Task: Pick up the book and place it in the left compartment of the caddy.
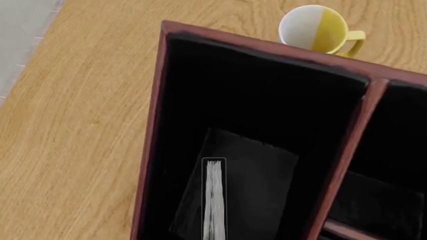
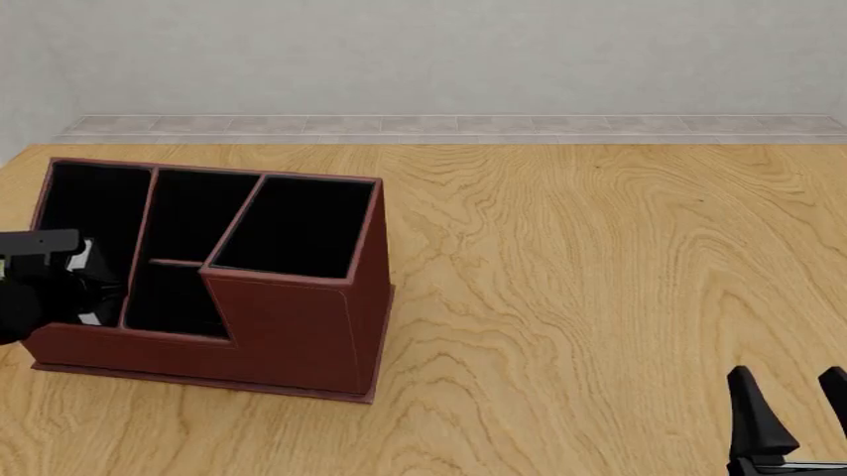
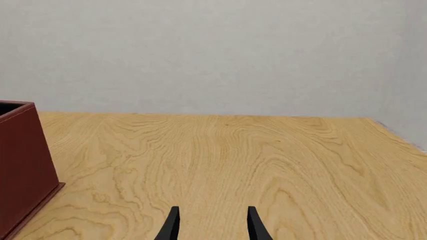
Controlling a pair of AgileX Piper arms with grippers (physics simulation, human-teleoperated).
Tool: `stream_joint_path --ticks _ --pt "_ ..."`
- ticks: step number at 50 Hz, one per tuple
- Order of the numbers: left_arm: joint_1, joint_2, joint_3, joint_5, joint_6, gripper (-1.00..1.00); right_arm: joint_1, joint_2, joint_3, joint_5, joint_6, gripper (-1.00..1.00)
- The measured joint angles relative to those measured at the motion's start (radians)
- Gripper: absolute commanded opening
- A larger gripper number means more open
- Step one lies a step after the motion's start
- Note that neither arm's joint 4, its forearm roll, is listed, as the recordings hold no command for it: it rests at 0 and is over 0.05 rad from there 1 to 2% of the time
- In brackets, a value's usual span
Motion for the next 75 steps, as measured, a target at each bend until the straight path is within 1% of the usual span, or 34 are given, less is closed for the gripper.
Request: stream_joint_path --ticks 53,54,64,75 --pt "0.005 0.018 0.002 -0.013 0.015 -1.0 0.002 0.0 0.0 0.003 -0.003 1.0" --pt "0.005 0.018 0.003 -0.013 0.015 1.0 0.002 0.0 0.0 0.003 -0.003 1.0" --pt "0.006 0.013 -0.001 -0.018 0.033 1.0 0.002 0.0 0.0 0.003 -0.003 1.0" --pt "0.004 0.005 -0.001 -0.019 0.038 1.0 0.002 0.0 0.0 0.002 -0.003 1.0"
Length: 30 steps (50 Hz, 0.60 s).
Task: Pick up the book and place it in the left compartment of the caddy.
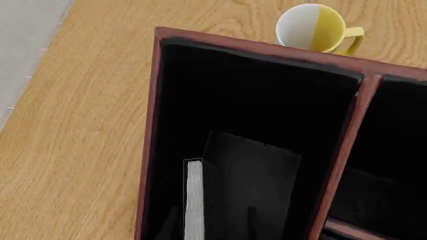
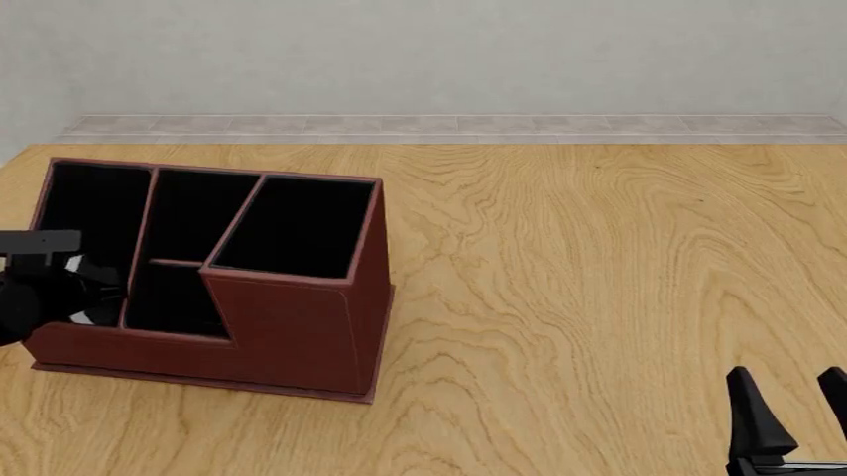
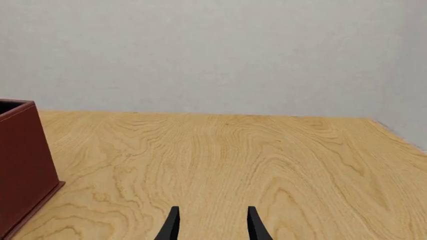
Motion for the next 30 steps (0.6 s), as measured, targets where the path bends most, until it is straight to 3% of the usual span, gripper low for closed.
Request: stream_joint_path --ticks 30 --pt "-0.01 -0.024 0.003 0.005 0.006 1.0 -0.001 0.0 0.0 -0.001 -0.001 1.0"
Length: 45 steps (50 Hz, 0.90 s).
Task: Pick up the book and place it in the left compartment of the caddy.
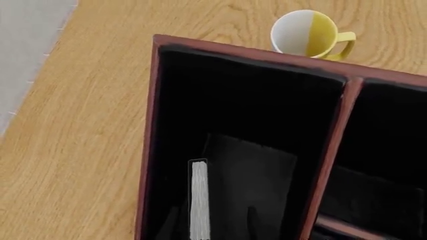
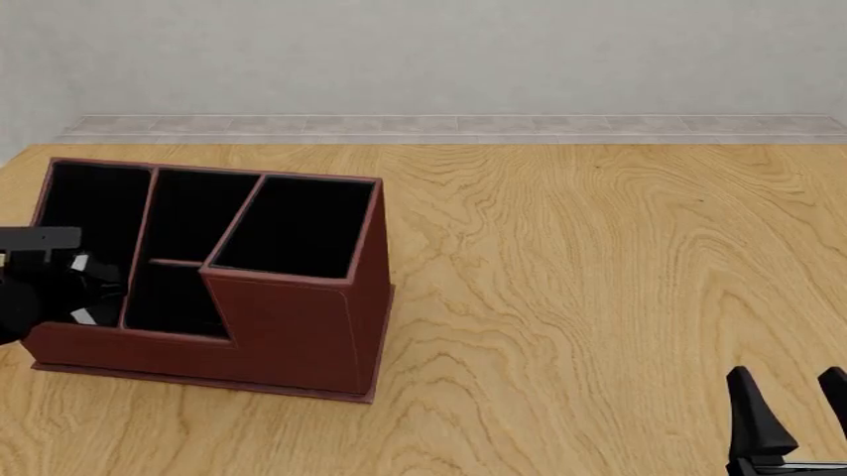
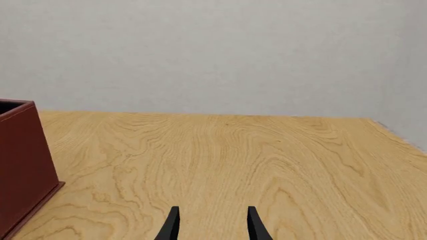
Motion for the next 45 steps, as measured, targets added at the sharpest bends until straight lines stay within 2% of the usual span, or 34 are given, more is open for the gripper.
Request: stream_joint_path --ticks 45 --pt "-0.009 -0.117 0.001 0.052 0.017 1.0 0.0 0.0 0.0 -0.001 0.006 1.0"
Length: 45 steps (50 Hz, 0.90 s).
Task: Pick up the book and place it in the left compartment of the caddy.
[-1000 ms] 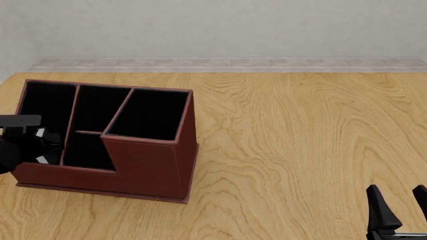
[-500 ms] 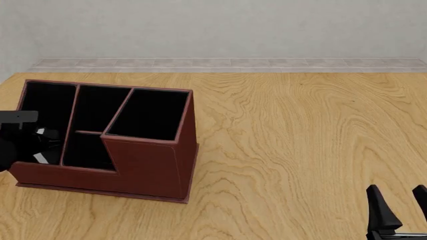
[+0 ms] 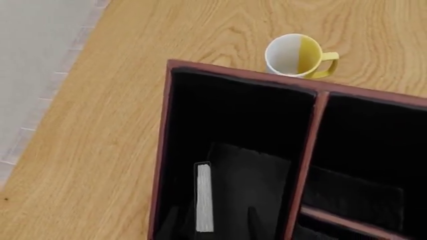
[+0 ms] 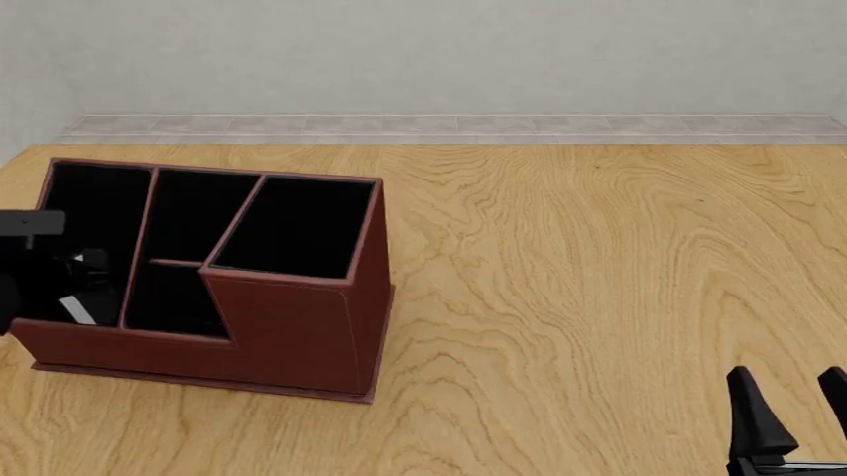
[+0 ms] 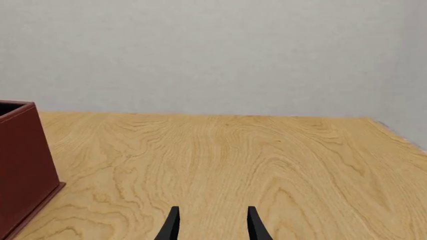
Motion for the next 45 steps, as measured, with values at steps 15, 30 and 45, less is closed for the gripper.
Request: stream_joint_path --ticks 15,30,45 --pt "0.003 -0.046 -0.009 0.025 0.009 1.0 0.001 0.0 0.0 0.001 0.001 1.0" --pt "0.011 -0.104 -0.02 0.057 0.023 1.0 0.002 0.001 0.0 0.003 0.001 1.0" --pt "0.004 -0.209 -0.031 0.114 0.023 1.0 0.003 0.0 0.001 0.002 0.001 1.0"
